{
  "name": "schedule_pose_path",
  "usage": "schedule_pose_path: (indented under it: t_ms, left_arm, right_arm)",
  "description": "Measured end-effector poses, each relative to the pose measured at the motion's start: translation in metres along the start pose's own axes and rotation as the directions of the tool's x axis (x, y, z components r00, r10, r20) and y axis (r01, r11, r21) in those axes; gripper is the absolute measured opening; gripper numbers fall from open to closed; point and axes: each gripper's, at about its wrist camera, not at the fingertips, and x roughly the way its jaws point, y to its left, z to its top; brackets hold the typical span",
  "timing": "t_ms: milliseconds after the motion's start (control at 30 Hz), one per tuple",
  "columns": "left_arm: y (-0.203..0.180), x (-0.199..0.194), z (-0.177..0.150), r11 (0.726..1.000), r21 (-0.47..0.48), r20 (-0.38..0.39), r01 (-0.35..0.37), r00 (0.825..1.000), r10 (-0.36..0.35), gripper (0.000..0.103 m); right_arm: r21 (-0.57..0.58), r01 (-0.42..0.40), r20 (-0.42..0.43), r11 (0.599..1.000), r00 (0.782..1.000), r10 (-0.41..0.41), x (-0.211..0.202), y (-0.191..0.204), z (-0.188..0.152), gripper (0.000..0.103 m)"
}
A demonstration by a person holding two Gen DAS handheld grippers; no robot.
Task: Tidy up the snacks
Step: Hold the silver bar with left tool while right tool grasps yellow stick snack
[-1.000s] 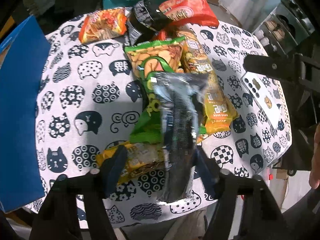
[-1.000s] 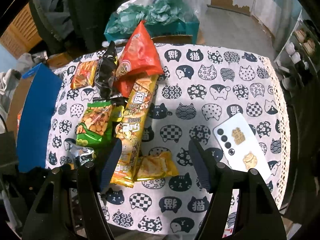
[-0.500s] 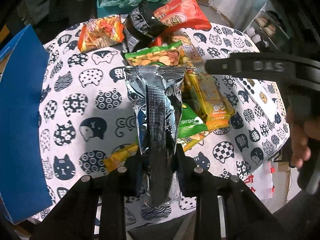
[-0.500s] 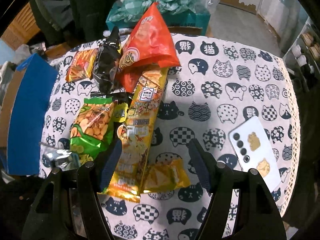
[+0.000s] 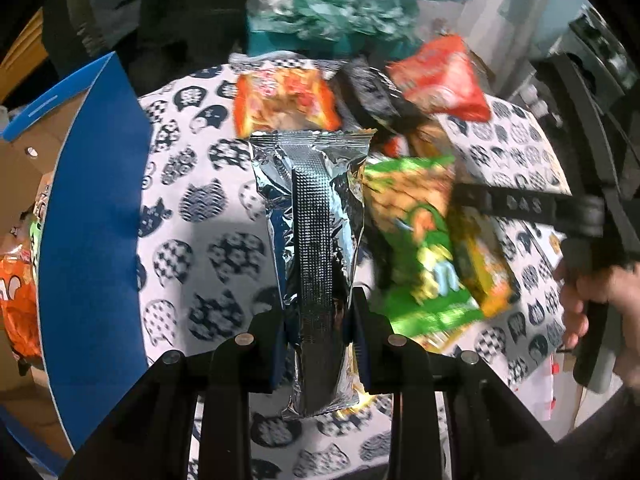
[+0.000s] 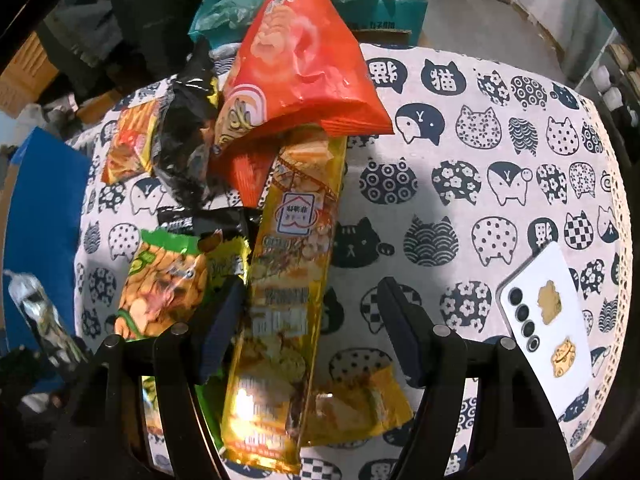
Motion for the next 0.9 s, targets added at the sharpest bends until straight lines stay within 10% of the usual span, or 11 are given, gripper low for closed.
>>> schedule_pose_path:
  t_ms: [333, 500, 900]
  left_arm:
    - [0.023, 0.027, 0.015, 0.999, -0.027, -0.035, -0.022, 0.999, 0.021, 0.028]
    - [0.026, 0.027, 0.014, 0.999, -0.037, -0.045, -0.014, 0.999, 0.012, 0.028]
    - [0.024, 0.002, 0.002, 1.000, -0.012, -0.023, 0.001, 1.000, -0.001, 0.028]
  right_arm:
    - [-0.033, 0.009, -0.028, 0.999, 1.000, -0.010, 0.020, 0.006, 0.004, 0.069]
    - [-0.059, -0.021, -0.019, 0.998, 1.000, 0.020, 0.022, 0.015, 0.005, 0.034]
    - [-0.089, 0.028, 0.004, 0.996, 1.000, -0.027, -0.019, 0.005, -0.028, 0.029]
